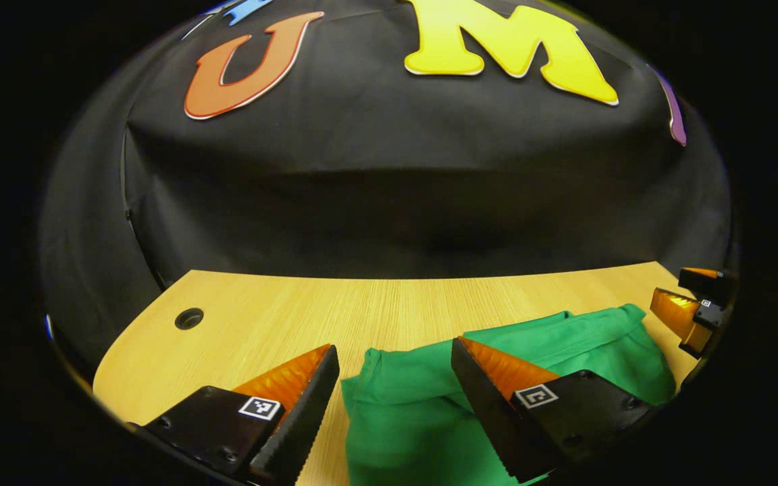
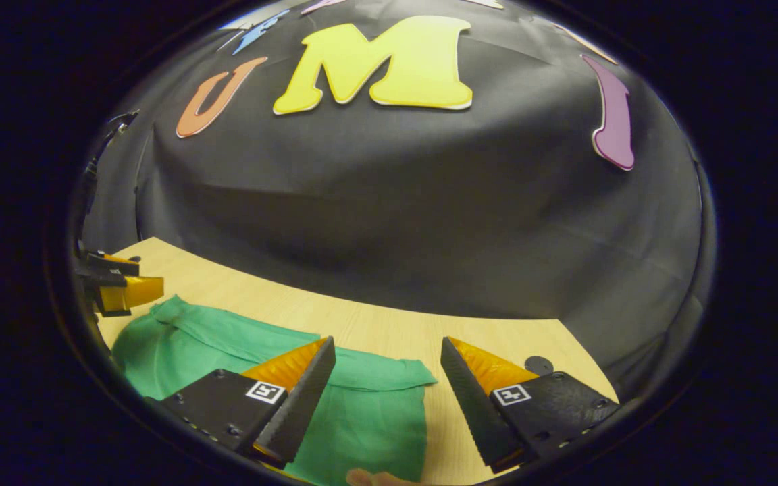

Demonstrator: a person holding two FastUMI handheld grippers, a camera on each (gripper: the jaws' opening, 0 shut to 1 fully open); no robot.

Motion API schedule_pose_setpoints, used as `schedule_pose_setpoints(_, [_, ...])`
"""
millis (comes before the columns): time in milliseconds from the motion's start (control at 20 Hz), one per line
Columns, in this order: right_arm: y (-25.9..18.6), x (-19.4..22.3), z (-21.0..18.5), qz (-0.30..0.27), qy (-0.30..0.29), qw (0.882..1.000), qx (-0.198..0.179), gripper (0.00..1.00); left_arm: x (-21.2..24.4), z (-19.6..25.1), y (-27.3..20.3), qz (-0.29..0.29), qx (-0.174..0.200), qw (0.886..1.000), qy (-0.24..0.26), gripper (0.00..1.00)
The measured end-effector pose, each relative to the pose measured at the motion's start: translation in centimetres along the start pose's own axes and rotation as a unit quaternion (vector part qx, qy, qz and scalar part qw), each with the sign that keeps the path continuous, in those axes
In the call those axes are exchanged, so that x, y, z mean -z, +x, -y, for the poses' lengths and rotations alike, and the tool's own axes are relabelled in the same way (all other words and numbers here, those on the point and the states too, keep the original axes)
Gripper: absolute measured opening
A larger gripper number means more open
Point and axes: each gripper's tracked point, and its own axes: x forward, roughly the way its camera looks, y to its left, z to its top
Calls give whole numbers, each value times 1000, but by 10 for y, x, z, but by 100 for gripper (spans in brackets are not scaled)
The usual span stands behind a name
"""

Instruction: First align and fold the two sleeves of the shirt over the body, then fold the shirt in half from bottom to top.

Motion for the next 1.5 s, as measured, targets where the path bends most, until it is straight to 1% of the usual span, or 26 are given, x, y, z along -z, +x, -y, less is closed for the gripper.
schedule_pose_setpoints(50, [-10,-4,0,5,3,1000,-1,95,2,-1,-13,6,-2,1000,-2,100])
schedule_pose_setpoints(100, [-21,-7,2,12,3,1000,0,96,6,-3,-23,10,-5,1000,-3,100])
schedule_pose_setpoints(200, [-47,-15,5,31,-7,999,3,96,20,-3,-49,3,-6,1000,-8,100])
schedule_pose_setpoints(300, [-76,-18,9,42,-11,999,3,95,26,-1,-76,9,-5,1000,-19,100])
schedule_pose_setpoints(350, [-93,-19,8,48,-3,999,-2,96,27,0,-91,16,-5,1000,-22,100])
schedule_pose_setpoints(450, [-126,-20,10,59,12,998,-7,95,28,0,-126,40,-9,999,-22,100])
schedule_pose_setpoints(550, [-161,-19,10,70,12,997,-17,96,28,3,-163,61,-10,998,-29,100])
schedule_pose_setpoints(650, [-199,-15,15,81,9,996,-22,95,25,7,-202,87,-5,995,-39,100])
schedule_pose_setpoints(750, [-238,-17,20,101,17,994,-25,96,21,14,-239,112,-6,993,-23,100])
schedule_pose_setpoints(900, [-298,-8,28,114,42,992,-36,95,26,20,-292,143,-22,989,16,100])
schedule_pose_setpoints(1050, [-355,4,32,124,54,990,-47,96,40,28,-337,155,-22,987,23,100])
schedule_pose_setpoints(1150, [-391,9,45,143,67,987,-40,95,47,30,-365,166,-19,986,23,100])
schedule_pose_setpoints(1300, [-440,21,55,154,86,984,-32,95,60,31,-395,186,-17,982,22,100])
schedule_pose_setpoints(1400, [-463,33,64,157,74,985,-18,94,74,34,-408,186,-4,982,23,100])
schedule_pose_setpoints(1500, [-478,45,73,157,48,986,4,95,75,37,-418,182,8,983,34,100])
